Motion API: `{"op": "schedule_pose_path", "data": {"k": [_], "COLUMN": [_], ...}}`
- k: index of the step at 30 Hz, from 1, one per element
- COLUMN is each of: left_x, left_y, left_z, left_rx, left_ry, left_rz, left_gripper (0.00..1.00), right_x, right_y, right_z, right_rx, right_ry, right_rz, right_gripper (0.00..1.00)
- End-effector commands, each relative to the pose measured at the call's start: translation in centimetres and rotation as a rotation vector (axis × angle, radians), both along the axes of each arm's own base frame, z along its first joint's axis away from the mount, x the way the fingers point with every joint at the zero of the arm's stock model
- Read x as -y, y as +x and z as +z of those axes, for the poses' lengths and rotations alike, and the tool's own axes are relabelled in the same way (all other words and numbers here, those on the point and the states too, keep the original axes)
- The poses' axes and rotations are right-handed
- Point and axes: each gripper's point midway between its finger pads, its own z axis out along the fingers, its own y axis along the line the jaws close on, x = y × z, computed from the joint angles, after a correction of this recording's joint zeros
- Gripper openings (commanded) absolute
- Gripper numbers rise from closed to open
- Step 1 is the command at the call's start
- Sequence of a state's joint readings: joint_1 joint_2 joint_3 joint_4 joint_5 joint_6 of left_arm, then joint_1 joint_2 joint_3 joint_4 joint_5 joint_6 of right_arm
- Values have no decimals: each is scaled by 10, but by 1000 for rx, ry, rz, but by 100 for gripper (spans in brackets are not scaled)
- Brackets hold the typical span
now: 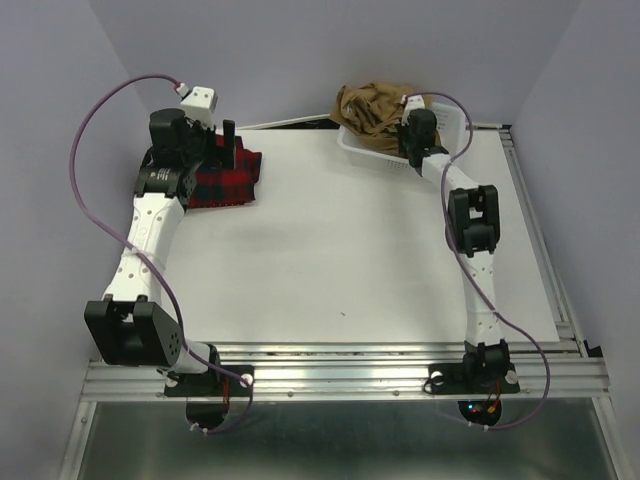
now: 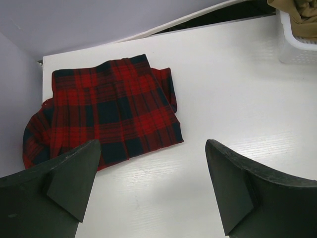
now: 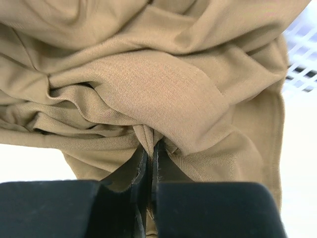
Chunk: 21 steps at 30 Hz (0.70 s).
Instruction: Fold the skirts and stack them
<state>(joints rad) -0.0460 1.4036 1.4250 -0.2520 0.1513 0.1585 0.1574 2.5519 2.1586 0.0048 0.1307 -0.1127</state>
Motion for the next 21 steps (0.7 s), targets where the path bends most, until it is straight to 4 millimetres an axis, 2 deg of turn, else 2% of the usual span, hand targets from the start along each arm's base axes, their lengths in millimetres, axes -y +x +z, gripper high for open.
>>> {"op": "schedule_pose_path", "data": {"k": [1,2,3,5,6,9,10,13,14,16,18,20,21], "left_x": [10,10,11,11,13,15,16,16,17,17,16,16,15], "left_y": [4,5,6,7,7,6,6,5,5,4,4,4,4], "left_z": [38,39,39,39,39,38,38,39,39,40,40,40,41], "left_rx": [84,82,82,81,78,73,75,79,81,83,82,83,85], "left_ry": [-34,-34,-35,-36,-42,-56,-60,-65,-69,-73,-78,-82,-90], "left_rz": [-36,-37,-40,-42,-47,-56,-58,-59,-60,-59,-54,-50,-44], "left_gripper": [99,99,99,99,99,99,99,99,99,99,99,99,99], "right_x": [7,7,6,6,6,7,8,6,5,-2,-7,-20,-23], "right_y": [8,7,3,-2,-6,-15,-22,-36,-46,-57,-79,-96,-110], "right_z": [162,176,201,229,250,292,312,350,372,397,436,459,478], "right_rx": [311,340,391,445,489,583,620,704,743,790,853,884,909], "right_ry": [46,50,66,81,98,128,140,177,200,228,283,312,339], "right_rz": [-9,-8,-5,-2,1,-4,-3,15,26,74,119,205,235], "right_gripper": [1,0,0,1,1,1,0,1,0,0,1,1,1]}}
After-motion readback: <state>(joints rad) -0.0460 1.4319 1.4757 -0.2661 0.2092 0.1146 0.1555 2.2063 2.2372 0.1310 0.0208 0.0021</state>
